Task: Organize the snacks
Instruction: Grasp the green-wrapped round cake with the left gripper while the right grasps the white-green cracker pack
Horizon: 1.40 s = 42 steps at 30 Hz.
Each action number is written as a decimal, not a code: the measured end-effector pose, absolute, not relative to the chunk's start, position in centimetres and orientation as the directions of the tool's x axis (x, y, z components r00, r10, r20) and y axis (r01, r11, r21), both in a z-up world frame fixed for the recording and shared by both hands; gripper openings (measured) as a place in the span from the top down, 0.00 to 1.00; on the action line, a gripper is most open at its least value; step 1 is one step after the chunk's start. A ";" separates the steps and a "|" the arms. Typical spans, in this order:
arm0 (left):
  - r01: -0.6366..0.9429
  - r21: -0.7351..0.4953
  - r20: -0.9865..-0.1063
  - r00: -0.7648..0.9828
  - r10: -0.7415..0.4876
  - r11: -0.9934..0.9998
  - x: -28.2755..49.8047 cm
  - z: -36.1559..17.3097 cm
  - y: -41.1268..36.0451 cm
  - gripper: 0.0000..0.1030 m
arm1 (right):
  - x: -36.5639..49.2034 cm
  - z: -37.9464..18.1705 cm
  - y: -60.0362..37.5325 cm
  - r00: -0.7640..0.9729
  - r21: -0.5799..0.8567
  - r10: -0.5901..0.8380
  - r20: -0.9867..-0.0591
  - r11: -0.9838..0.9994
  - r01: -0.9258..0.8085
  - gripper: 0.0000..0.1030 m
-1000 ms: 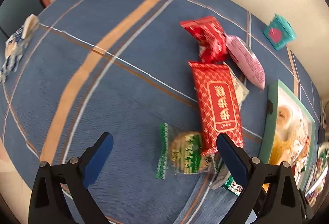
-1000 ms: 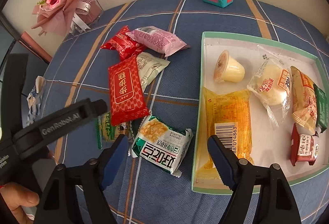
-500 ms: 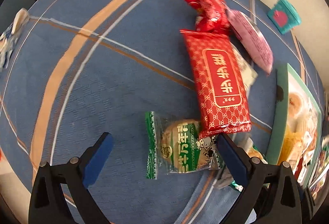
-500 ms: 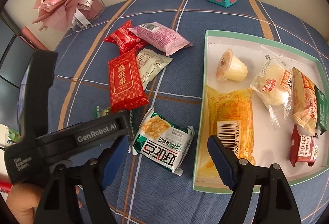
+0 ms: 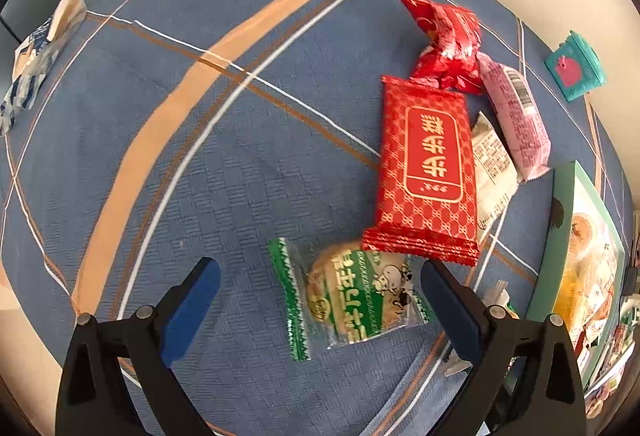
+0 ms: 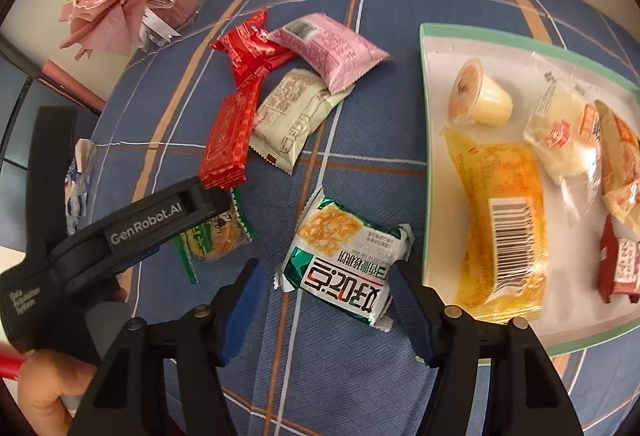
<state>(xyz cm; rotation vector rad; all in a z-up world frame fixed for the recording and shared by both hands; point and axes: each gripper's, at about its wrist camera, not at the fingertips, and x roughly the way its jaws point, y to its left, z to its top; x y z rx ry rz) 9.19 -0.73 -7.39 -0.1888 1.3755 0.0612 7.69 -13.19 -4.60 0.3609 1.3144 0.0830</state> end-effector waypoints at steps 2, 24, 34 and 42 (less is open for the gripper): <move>-0.149 -0.101 -0.979 0.191 -0.072 0.984 9.1 -7.3 -1.4 0.03 | 7.8 -4.7 -13.0 0.258 0.291 0.248 -0.934 0.946 0.143 0.34; -0.164 -0.099 -0.982 0.177 -0.069 0.982 9.4 -7.7 0.3 0.03 | 9.1 -5.5 -9.7 0.301 0.237 0.193 -0.934 0.964 0.117 0.35; -0.172 -0.104 -0.985 0.156 -0.077 0.980 9.5 -8.1 0.3 0.12 | 8.8 -5.3 -9.5 0.284 0.178 0.151 -0.947 0.981 0.074 0.44; -0.142 -0.097 -0.982 0.177 -0.071 0.985 9.3 -7.4 -0.5 0.38 | 8.6 -5.4 -10.0 0.283 0.183 0.157 -0.946 0.981 0.066 0.44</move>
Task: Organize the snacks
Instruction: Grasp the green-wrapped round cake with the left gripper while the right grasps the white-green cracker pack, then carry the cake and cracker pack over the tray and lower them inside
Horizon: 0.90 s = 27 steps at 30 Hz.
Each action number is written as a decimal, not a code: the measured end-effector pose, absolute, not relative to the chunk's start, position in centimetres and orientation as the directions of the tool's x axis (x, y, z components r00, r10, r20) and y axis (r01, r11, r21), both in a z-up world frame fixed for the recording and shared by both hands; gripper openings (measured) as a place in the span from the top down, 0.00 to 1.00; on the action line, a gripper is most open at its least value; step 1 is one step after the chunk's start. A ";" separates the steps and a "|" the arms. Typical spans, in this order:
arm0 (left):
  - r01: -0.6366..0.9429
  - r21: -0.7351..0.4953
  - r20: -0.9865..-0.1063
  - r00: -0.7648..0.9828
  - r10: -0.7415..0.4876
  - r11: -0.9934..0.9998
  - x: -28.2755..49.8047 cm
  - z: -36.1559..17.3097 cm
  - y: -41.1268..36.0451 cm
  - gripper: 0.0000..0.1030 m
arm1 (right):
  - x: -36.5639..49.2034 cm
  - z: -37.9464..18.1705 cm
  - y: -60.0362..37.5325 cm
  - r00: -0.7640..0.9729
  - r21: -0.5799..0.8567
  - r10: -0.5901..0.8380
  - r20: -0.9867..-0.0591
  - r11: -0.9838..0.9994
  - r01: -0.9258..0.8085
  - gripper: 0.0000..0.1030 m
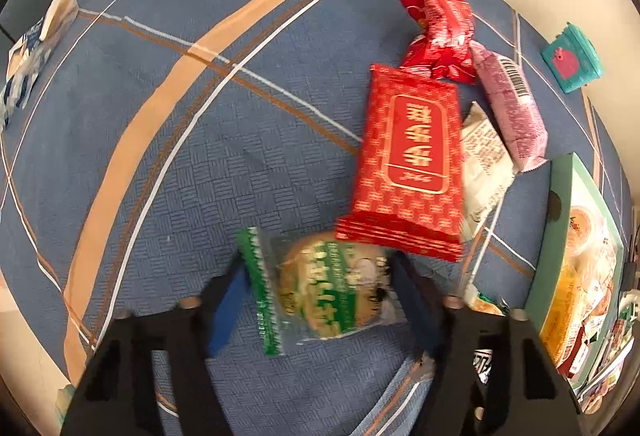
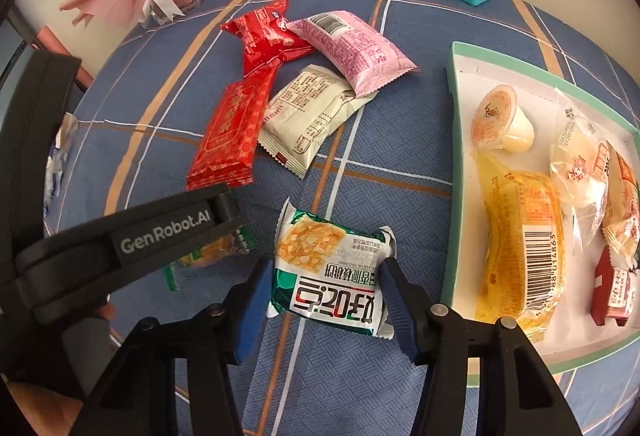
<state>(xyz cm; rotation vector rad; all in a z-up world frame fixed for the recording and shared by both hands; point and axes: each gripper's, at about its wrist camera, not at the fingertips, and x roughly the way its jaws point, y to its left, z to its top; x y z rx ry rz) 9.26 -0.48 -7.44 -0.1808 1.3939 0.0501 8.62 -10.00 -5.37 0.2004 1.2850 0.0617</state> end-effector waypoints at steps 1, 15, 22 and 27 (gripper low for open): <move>-0.139 -0.098 -0.981 0.179 -0.072 0.986 9.2 -7.4 -0.6 0.39 | 8.6 -5.4 -10.1 0.285 0.181 0.157 -0.946 0.982 0.062 0.44; -0.128 -0.115 -0.977 0.195 -0.089 0.985 9.1 -6.4 -1.0 0.46 | 8.5 -4.6 -9.7 0.329 0.181 0.160 -0.931 0.983 0.034 0.49; -0.126 -0.141 -0.958 0.269 -0.103 0.982 8.7 -3.4 -0.5 0.46 | 7.4 -2.0 -10.0 0.386 0.191 0.167 -0.907 0.981 0.024 0.49; -0.113 -0.149 -0.945 0.308 -0.108 0.982 8.4 -1.9 -0.5 0.46 | 6.9 -0.7 -10.9 0.416 0.192 0.162 -0.895 0.981 0.031 0.49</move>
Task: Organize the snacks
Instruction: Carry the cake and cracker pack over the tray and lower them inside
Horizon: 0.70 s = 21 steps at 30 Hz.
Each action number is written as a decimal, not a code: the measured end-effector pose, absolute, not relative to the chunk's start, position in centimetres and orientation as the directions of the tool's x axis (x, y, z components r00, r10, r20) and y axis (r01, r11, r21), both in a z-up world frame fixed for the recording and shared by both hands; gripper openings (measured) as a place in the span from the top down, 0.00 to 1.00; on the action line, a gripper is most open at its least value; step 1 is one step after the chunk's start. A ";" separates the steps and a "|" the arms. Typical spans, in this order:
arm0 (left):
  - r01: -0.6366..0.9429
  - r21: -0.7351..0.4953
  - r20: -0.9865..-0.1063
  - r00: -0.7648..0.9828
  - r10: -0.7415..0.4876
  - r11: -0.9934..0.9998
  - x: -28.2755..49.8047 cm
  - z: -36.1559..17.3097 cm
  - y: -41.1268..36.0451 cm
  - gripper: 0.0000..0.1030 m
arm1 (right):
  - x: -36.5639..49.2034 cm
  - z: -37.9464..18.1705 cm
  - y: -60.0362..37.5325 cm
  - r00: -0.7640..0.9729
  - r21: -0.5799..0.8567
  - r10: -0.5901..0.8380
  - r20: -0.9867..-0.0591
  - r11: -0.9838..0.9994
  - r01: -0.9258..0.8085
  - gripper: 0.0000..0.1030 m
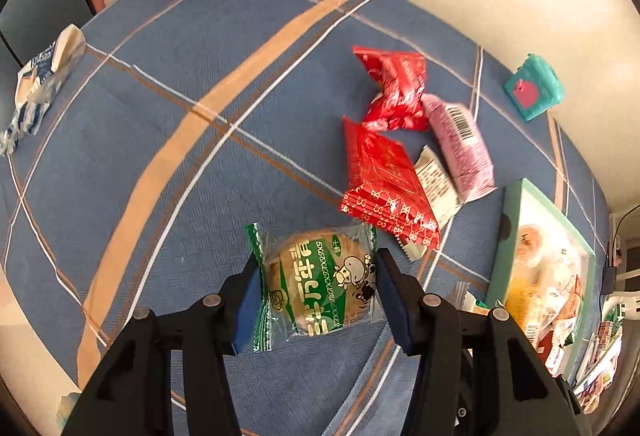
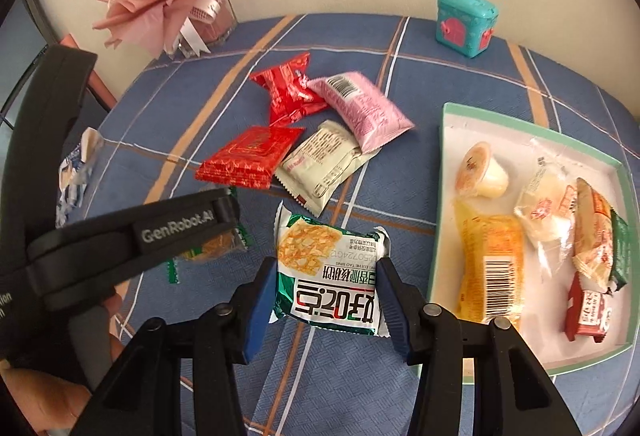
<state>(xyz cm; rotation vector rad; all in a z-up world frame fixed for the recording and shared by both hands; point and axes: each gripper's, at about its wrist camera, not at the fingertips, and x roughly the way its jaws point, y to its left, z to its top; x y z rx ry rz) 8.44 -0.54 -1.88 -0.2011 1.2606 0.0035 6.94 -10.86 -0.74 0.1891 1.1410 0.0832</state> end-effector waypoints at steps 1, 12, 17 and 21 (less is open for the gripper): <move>-0.111 -0.149 -0.944 0.313 -0.107 0.983 8.4 -1.7 -0.6 0.46 | 6.9 -0.6 -11.0 0.419 0.192 0.161 -0.894 0.981 0.034 0.49; -0.070 -0.159 -0.933 0.337 -0.127 0.985 7.9 -0.6 -1.7 0.46 | 6.2 1.1 -15.1 0.461 0.219 0.146 -0.875 0.970 0.109 0.49; -0.033 -0.156 -0.927 0.351 -0.135 0.987 7.8 0.1 -3.0 0.46 | 5.7 1.8 -18.2 0.484 0.242 0.130 -0.865 0.954 0.176 0.49; 0.007 -0.152 -0.920 0.365 -0.144 0.988 7.3 0.7 -4.2 0.46 | 5.3 2.0 -21.3 0.497 0.265 0.110 -0.861 0.930 0.254 0.49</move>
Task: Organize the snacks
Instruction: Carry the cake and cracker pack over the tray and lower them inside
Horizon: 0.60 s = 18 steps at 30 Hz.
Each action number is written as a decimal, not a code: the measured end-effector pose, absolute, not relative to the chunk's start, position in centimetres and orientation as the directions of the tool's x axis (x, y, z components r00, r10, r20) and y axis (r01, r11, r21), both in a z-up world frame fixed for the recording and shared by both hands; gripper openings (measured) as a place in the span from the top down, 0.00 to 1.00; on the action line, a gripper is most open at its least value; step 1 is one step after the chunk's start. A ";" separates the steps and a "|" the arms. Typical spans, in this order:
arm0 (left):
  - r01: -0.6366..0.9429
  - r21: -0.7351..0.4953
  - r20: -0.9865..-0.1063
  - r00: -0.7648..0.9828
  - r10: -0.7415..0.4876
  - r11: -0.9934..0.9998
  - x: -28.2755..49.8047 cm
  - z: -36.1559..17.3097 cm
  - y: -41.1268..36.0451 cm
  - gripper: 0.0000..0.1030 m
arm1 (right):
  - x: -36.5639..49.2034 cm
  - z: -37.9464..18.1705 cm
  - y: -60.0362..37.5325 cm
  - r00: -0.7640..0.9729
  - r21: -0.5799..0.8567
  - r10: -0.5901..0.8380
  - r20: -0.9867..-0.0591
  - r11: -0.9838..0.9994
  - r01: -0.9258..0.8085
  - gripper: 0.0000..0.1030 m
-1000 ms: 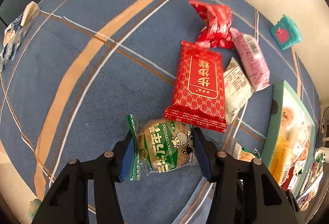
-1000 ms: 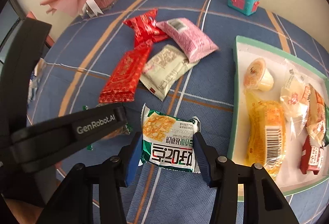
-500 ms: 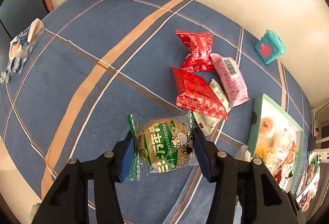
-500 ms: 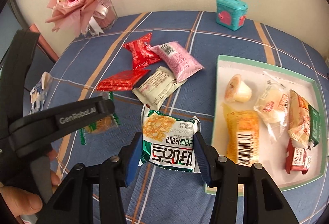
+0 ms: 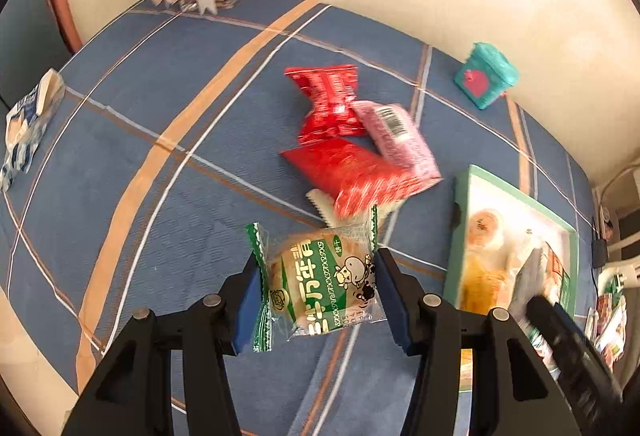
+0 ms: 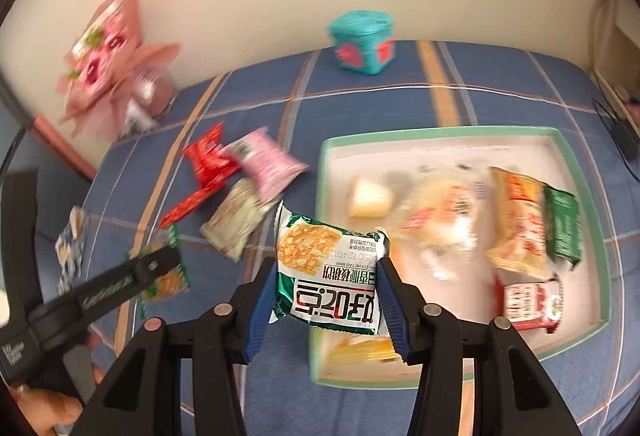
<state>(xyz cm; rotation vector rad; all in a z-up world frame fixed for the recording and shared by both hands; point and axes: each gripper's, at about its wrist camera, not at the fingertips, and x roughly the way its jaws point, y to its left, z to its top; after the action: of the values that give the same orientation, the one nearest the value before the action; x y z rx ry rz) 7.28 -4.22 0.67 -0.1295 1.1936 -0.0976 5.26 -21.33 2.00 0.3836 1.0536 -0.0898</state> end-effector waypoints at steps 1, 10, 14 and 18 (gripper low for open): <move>0.018 -0.151 -0.918 0.368 -0.148 0.988 7.2 0.8 -4.6 0.46 | 5.1 2.0 -22.4 0.500 0.266 0.096 -0.861 0.922 0.281 0.49; 0.172 -0.141 -0.906 0.375 -0.197 0.975 5.8 1.9 -9.8 0.46 | 3.1 1.1 -30.9 0.491 0.268 -0.008 -0.871 0.830 0.489 0.49; 0.249 -0.137 -0.897 0.379 -0.227 0.959 5.5 2.3 -12.7 0.46 | 2.6 0.9 -33.2 0.496 0.275 -0.033 -0.868 0.800 0.533 0.49; 0.303 -0.128 -0.885 0.395 -0.247 0.944 5.8 2.7 -15.3 0.46 | 2.8 0.8 -34.2 0.512 0.287 -0.037 -0.858 0.792 0.538 0.49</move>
<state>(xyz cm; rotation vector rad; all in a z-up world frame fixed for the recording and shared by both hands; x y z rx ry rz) 5.84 -15.26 2.72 0.0574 1.1112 -0.3489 2.81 -34.17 0.80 0.5763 0.9820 -0.3694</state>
